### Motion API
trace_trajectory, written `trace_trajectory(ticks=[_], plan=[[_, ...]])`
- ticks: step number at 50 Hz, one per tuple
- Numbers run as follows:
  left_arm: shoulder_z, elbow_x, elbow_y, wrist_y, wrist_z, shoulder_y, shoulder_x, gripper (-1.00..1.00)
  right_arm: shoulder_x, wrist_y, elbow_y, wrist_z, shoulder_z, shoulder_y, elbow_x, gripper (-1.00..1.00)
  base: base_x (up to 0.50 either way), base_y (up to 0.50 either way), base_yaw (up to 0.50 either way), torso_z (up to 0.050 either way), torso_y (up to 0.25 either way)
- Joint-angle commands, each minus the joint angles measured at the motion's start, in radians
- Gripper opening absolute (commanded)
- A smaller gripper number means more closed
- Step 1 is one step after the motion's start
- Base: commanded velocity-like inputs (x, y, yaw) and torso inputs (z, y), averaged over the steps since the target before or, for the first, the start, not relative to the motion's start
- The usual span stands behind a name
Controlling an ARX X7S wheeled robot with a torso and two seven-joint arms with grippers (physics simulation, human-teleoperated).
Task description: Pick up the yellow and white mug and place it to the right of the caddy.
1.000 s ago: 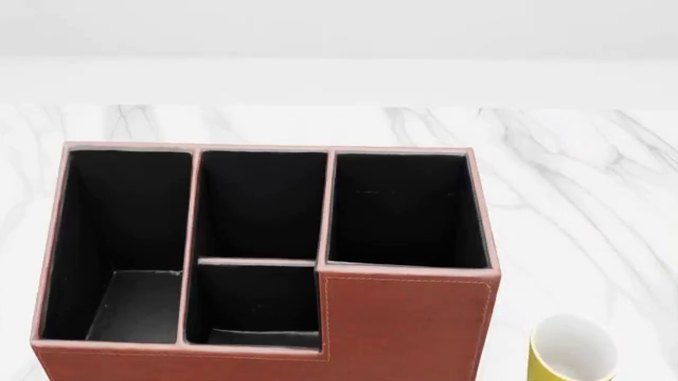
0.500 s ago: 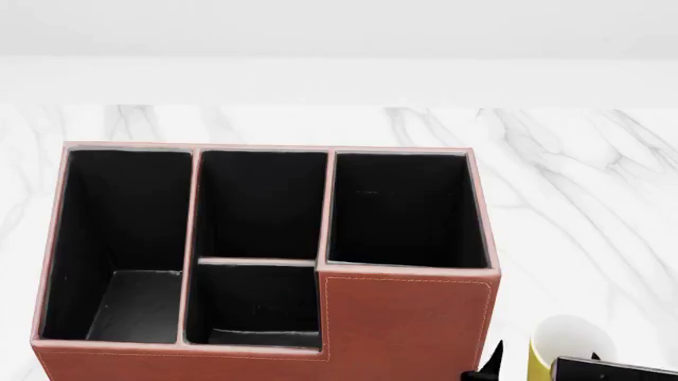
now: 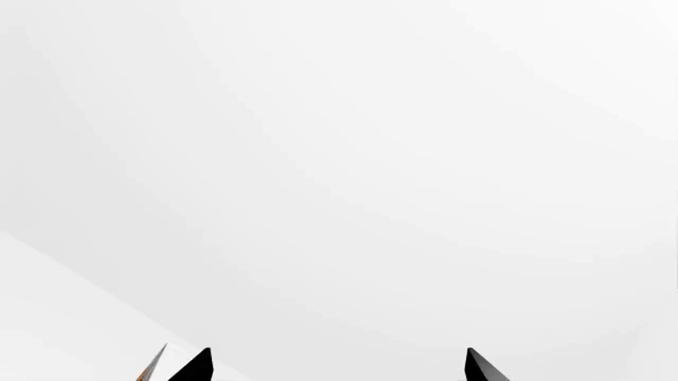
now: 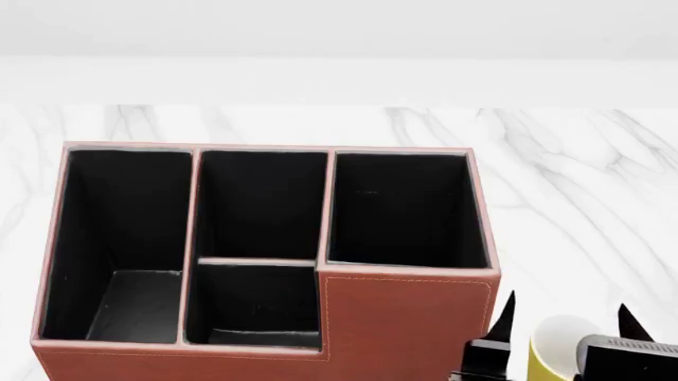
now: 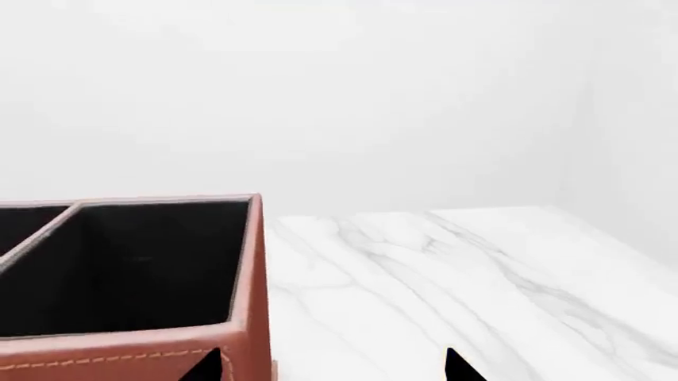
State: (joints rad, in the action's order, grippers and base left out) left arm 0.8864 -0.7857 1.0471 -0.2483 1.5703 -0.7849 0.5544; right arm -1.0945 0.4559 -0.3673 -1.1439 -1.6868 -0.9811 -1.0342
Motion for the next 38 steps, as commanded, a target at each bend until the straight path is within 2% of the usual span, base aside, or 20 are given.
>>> trace_trajectory(ticks=[1,22,38], plan=[[-0.002,-0.001,0.0,0.001,0.0,0.0,0.001,1.0,-0.071,-0.023,-0.119,-0.061,0.016,-0.034,0.055,1.0,0.0,0.0,0.0,0.0,0.0],[-0.003,-0.001,0.0,0.0,0.0,0.0,0.002,1.0,-0.207,-0.114,-0.378,-0.152,0.057,-0.11,0.162,1.0,0.0,0.0,0.0,0.0,0.0],[-0.006,0.002,0.0,0.001,0.0,0.0,0.003,1.0,-0.318,-0.257,-0.642,-0.232,0.108,-0.195,0.231,1.0,0.0,0.0,0.0,0.0,0.0]])
